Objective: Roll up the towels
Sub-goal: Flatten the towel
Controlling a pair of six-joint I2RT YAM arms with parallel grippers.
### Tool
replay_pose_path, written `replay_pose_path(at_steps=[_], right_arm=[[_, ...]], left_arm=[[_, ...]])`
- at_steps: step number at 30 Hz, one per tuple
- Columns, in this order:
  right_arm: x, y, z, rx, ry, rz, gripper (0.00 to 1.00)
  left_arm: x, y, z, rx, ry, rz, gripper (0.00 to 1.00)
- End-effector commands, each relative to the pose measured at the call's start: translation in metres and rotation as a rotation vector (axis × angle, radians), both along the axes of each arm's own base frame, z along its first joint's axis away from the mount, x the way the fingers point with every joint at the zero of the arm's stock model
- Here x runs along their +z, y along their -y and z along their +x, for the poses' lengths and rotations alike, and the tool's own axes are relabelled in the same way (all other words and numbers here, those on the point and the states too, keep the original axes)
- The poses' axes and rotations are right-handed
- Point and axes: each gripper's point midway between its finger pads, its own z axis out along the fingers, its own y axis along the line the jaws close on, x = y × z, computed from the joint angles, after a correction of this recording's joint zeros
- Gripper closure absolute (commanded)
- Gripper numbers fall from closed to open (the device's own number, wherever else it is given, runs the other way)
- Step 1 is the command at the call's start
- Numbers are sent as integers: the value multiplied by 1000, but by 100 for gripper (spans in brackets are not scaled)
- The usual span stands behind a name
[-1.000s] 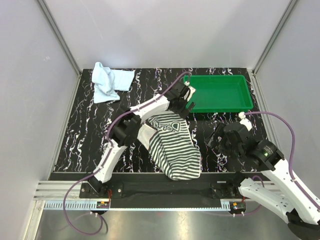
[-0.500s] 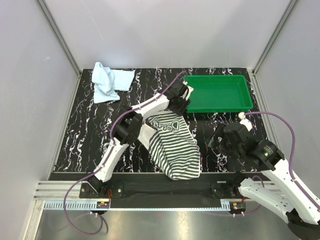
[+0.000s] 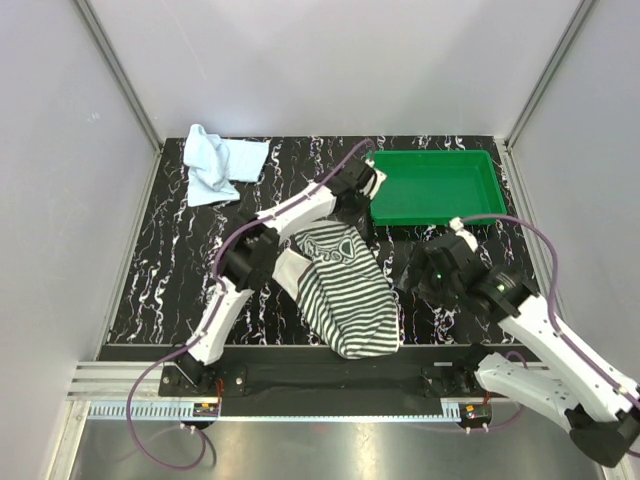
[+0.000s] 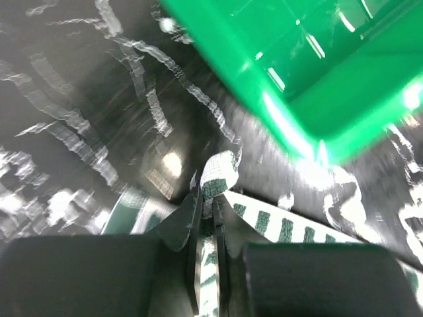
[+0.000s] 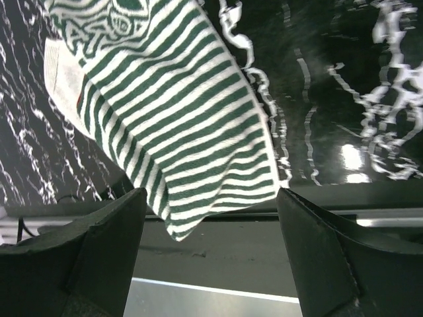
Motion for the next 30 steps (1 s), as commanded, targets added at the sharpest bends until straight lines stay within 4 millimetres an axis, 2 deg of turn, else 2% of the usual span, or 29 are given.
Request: replay_pose_path(at_steps=[1, 2, 4, 5, 6, 8, 11, 13, 14, 17, 22, 23, 25, 26, 28, 30], right_arm=[[5, -38, 17, 110, 36, 100, 14], [16, -59, 23, 189, 79, 169, 14], [21, -79, 28, 264, 105, 231, 13], [31, -96, 33, 323, 143, 286, 12], [36, -102, 36, 344, 164, 309, 11], [42, -116, 45, 379, 203, 353, 10], [49, -129, 55, 405, 250, 385, 10], [45, -135, 62, 422, 264, 378, 10], [46, -140, 68, 430, 290, 383, 10], [45, -145, 82, 440, 343, 360, 9], [38, -133, 111, 342, 399, 254, 5], [35, -133, 115, 345, 401, 233, 4], [38, -134, 124, 343, 427, 209, 3], [30, -135, 130, 357, 419, 178, 3], [25, -130, 144, 322, 417, 136, 2], [3, -119, 156, 252, 348, 99, 2]], left_arm=[[129, -15, 14, 43, 213, -86, 100], [157, -21, 9, 45, 239, -110, 100], [195, -28, 9, 60, 283, -152, 100], [218, -38, 3, 70, 302, -160, 100], [245, -43, 4, 83, 349, -184, 100], [283, -62, -3, 118, 407, -194, 100], [334, -86, -14, 137, 502, -213, 100], [349, -97, -22, 140, 534, -212, 100], [366, -104, -30, 146, 567, -236, 100], [383, -117, -46, 151, 600, -261, 100], [409, -138, -66, 156, 652, -269, 100], [417, -141, -75, 140, 666, -286, 100], [426, -148, -81, 137, 696, -297, 100], [434, -156, -89, 147, 719, -306, 100], [428, -161, -92, 146, 720, -285, 100], [424, -167, -98, 143, 718, -267, 100]])
